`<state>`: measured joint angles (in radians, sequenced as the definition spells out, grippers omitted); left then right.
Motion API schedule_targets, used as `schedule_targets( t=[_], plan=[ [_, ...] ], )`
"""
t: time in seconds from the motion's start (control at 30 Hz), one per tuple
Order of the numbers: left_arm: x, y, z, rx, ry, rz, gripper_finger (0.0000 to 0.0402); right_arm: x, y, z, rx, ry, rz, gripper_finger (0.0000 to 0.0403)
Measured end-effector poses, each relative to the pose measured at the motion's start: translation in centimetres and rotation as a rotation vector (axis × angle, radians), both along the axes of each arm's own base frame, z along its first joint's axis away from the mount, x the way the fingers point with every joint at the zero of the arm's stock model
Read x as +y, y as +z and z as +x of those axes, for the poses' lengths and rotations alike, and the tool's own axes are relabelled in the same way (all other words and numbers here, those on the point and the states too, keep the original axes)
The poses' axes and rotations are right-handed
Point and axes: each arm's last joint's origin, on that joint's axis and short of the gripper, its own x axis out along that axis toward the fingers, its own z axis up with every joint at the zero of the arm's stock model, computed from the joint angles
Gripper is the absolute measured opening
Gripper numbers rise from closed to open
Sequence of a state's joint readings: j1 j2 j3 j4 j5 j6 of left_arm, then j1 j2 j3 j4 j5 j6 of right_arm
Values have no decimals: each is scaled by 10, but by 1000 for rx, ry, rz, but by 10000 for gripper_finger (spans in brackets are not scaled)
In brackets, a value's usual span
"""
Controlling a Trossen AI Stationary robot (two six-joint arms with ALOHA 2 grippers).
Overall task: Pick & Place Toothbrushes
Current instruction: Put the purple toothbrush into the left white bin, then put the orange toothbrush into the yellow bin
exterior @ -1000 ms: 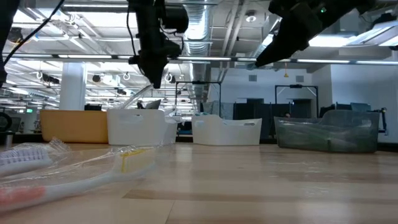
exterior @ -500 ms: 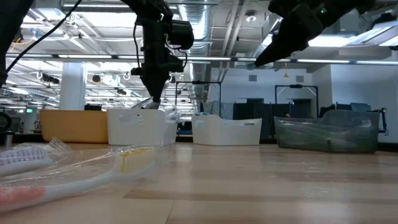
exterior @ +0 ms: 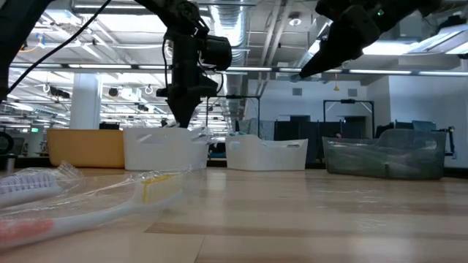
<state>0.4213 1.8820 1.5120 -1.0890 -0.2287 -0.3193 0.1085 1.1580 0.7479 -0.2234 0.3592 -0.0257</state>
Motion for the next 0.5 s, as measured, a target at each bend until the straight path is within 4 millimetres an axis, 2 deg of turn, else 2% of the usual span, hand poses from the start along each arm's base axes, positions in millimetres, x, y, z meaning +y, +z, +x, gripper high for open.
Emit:
schedule_targets(
  t=[0.5],
  plan=[
    [0, 3, -2, -32, 29, -49, 119, 0, 0, 0, 0, 0, 0, 255]
  ],
)
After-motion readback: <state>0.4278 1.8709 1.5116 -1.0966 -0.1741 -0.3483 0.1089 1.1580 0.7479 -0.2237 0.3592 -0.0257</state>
